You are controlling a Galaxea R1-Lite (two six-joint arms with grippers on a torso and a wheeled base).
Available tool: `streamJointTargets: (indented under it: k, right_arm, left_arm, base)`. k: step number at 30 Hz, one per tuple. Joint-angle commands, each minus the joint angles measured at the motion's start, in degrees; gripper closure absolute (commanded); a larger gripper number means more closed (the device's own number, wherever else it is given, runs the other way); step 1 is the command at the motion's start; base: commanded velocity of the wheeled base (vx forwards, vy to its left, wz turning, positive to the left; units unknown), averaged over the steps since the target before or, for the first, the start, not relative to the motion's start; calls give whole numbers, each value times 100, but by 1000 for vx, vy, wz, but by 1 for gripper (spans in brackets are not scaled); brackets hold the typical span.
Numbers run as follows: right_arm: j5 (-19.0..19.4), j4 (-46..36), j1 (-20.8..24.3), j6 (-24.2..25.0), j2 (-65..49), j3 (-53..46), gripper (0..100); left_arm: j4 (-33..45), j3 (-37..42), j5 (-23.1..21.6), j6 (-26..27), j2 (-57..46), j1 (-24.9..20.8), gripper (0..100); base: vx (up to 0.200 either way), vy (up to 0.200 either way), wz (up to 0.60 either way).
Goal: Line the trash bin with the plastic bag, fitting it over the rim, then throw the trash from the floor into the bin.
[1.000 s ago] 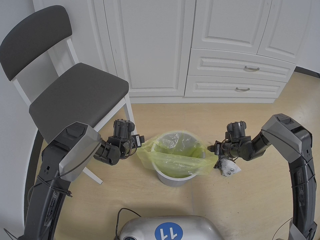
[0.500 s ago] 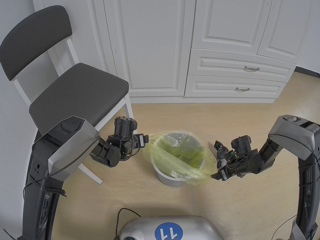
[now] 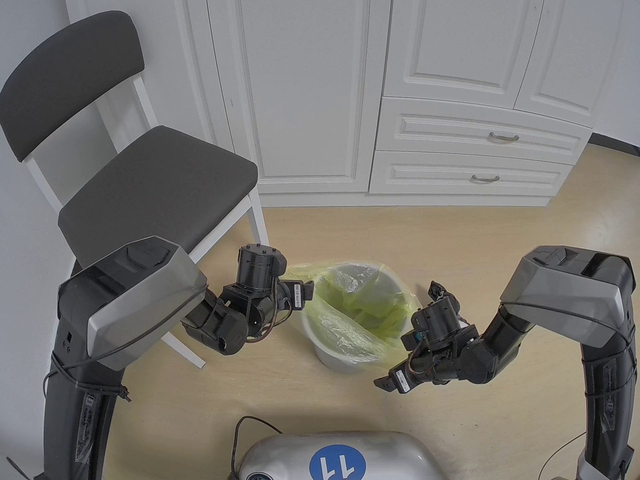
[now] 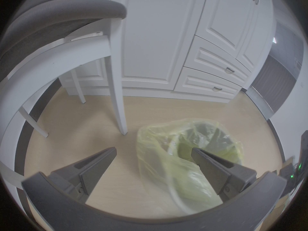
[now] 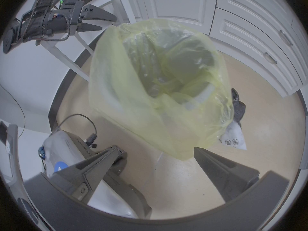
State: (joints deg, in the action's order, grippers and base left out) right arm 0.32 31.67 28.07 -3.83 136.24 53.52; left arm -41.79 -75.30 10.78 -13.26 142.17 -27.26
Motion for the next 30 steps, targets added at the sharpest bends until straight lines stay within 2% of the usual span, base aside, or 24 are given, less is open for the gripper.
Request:
streamJointTargets:
  k: [1, 11, 14, 17, 23, 26, 30]
  right_arm:
    - [-32, 278, 216, 66, -19, -192, 0]
    - [-14, 375, -232, 145, -854, -122, 0]
    - [-14, 401, -338, 356, -819, 133, 0]
    - [-84, 507, -320, 813, -441, 555, 0]
    - [-919, 709, -285, 1060, 412, 1398, 0]
    - [-1069, 814, -171, 1086, 649, 1530, 0]
    - [-1078, 832, 58, 1086, 640, 1504, 0]
  left_arm:
    - [-101, 200, 3, 8, -110, -166, 0]
    - [-136, 209, 3, 34, -137, -157, 0]
    - [-136, 209, 3, 34, -145, -157, 0]
    - [-145, 200, 3, 34, -137, -157, 0]
    - [-145, 182, 3, 26, -119, -139, 0]
    - [-145, 182, 3, 26, -119, -139, 0]
    - [-145, 174, 3, 26, -119, -131, 0]
  base:
    - [0, 0, 0]
    - [0, 0, 0]
    - [0, 0, 0]
    - [0, 0, 0]
    - [0, 0, 0]
    - [0, 0, 0]
    - [0, 0, 0]
